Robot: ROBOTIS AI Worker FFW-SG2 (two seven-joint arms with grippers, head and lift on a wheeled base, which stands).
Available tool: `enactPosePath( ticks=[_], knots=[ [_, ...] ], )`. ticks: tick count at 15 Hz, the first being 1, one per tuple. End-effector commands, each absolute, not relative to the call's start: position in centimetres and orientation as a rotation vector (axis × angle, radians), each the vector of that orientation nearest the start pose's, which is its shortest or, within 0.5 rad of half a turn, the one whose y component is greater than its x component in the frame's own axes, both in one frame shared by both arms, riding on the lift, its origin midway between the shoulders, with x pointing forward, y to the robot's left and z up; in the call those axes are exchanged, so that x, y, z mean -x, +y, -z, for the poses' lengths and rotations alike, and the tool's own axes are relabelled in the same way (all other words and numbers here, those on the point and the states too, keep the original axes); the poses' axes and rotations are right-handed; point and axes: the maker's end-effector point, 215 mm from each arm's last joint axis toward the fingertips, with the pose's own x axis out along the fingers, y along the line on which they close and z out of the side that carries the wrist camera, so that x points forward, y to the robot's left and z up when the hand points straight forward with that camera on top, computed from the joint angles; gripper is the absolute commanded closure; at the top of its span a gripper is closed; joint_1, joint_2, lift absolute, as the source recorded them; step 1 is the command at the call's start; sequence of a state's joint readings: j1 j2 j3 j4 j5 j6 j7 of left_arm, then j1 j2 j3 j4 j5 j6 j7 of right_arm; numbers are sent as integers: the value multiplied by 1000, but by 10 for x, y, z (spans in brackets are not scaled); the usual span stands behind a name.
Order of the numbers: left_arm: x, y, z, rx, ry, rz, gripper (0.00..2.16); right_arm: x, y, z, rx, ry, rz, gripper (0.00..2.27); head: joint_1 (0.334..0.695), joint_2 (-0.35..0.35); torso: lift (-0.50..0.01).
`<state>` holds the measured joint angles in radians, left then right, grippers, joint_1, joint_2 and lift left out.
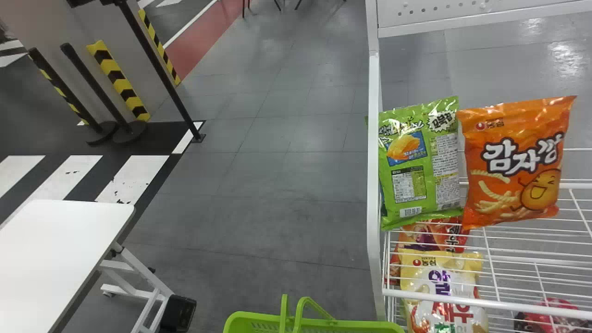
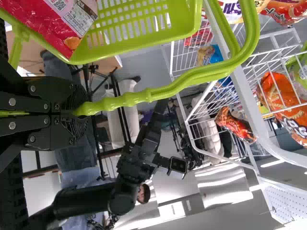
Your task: Hold basket handle with left hand then pick Jagalchi snack with right hand and place into basket
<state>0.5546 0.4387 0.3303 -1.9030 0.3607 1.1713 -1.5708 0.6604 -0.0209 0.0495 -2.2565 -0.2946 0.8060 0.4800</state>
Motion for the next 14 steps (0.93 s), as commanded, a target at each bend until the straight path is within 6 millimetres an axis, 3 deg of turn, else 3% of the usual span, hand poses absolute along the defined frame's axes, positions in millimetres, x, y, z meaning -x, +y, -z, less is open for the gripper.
enactPosePath(
  ticks=[1, 4, 9, 14],
  knots=[
    [-184, 230, 430, 921, 1025, 1126, 2054, -308, -80, 433, -356, 527, -561, 87, 695, 350, -9],
    [-186, 229, 431, 923, 1022, 1127, 2054, -317, -108, 427, -284, 398, -491, 93, 695, 350, -9],
    [-188, 228, 430, 928, 1016, 1128, 2054, -314, -148, 435, -187, 256, -395, 113, 695, 254, -9],
    [-189, 224, 431, 933, 1015, 1130, 2054, -301, -179, 427, -139, 145, -304, 113, 695, 162, -9]
  ],
)
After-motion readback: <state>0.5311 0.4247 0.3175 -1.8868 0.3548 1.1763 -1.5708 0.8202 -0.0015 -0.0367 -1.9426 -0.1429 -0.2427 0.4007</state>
